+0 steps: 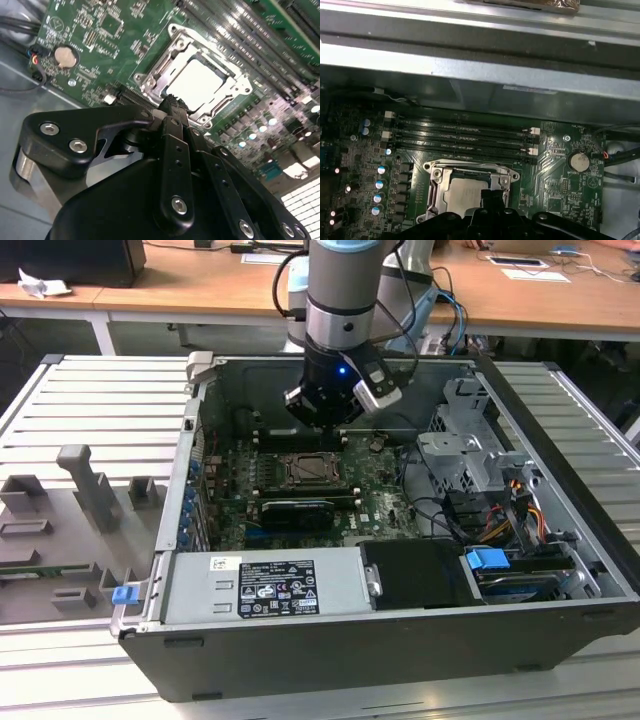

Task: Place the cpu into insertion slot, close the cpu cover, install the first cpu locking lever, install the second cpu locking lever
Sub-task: 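Install the second cpu locking lever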

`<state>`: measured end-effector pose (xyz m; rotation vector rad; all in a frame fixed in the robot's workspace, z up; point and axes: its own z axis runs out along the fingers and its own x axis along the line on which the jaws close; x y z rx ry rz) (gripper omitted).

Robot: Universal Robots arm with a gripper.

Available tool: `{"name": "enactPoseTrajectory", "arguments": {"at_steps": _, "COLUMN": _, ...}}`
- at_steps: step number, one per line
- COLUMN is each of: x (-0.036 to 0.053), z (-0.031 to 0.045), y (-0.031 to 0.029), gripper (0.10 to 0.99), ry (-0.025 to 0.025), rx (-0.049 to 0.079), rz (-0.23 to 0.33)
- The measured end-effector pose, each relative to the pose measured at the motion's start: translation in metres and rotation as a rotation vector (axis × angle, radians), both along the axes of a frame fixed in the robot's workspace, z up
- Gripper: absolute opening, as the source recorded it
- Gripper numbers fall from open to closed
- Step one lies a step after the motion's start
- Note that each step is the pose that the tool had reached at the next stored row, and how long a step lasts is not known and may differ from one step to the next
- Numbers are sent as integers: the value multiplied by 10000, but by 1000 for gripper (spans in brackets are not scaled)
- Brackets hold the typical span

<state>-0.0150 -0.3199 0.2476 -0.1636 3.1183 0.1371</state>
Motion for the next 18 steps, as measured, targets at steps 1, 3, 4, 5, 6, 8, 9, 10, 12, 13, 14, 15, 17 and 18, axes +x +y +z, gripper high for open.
{"name": "enactPoseTrajectory", "arguments": {"at_steps": 1, "x": 0, "z": 0, "y": -30, "gripper": 106, "ry": 1, "rx": 1, "rz": 1}}
{"name": "enactPoseTrajectory", "arguments": {"at_steps": 3, "x": 1, "z": -1, "y": -56, "gripper": 106, "ry": 25, "rx": 1, "rz": 1}}
{"name": "enactPoseTrajectory", "arguments": {"at_steps": 4, "x": 3, "z": -1, "y": -68, "gripper": 106, "ry": 60, "rx": 0, "rz": 1}}
{"name": "enactPoseTrajectory", "arguments": {"at_steps": 5, "x": 3, "z": -1, "y": -74, "gripper": 106, "ry": 61, "rx": 3, "rz": 1}}
{"name": "enactPoseTrajectory", "arguments": {"at_steps": 6, "x": 3, "z": -1, "y": -86, "gripper": 106, "ry": 62, "rx": 11, "rz": 0}}
{"name": "enactPoseTrajectory", "arguments": {"at_steps": 8, "x": 3, "z": -2, "y": -191, "gripper": 106, "ry": 94, "rx": 69, "rz": 0}}
{"name": "enactPoseTrajectory", "arguments": {"at_steps": 9, "x": 5, "z": -6, "y": -211, "gripper": 106, "ry": 133, "rx": 76, "rz": 1}}
{"name": "enactPoseTrajectory", "arguments": {"at_steps": 10, "x": 7, "z": -11, "y": -221, "gripper": 106, "ry": 164, "rx": 79, "rz": 1}}
{"name": "enactPoseTrajectory", "arguments": {"at_steps": 12, "x": 8, "z": -24, "y": -231, "gripper": 106, "ry": 188, "rx": 81, "rz": 1}}
{"name": "enactPoseTrajectory", "arguments": {"at_steps": 13, "x": 8, "z": -29, "y": -237, "gripper": 106, "ry": 191, "rx": 80, "rz": 1}}
{"name": "enactPoseTrajectory", "arguments": {"at_steps": 14, "x": 7, "z": -34, "y": -247, "gripper": 106, "ry": 193, "rx": 79, "rz": 1}}
{"name": "enactPoseTrajectory", "arguments": {"at_steps": 15, "x": 7, "z": -39, "y": -266, "gripper": 106, "ry": 193, "rx": 79, "rz": 1}}
{"name": "enactPoseTrajectory", "arguments": {"at_steps": 17, "x": 7, "z": -47, "y": -320, "gripper": 106, "ry": 193, "rx": 91, "rz": -1}}
{"name": "enactPoseTrajectory", "arguments": {"at_steps": 18, "x": 7, "z": -50, "y": -348, "gripper": 106, "ry": 193, "rx": 98, "rz": 0}}
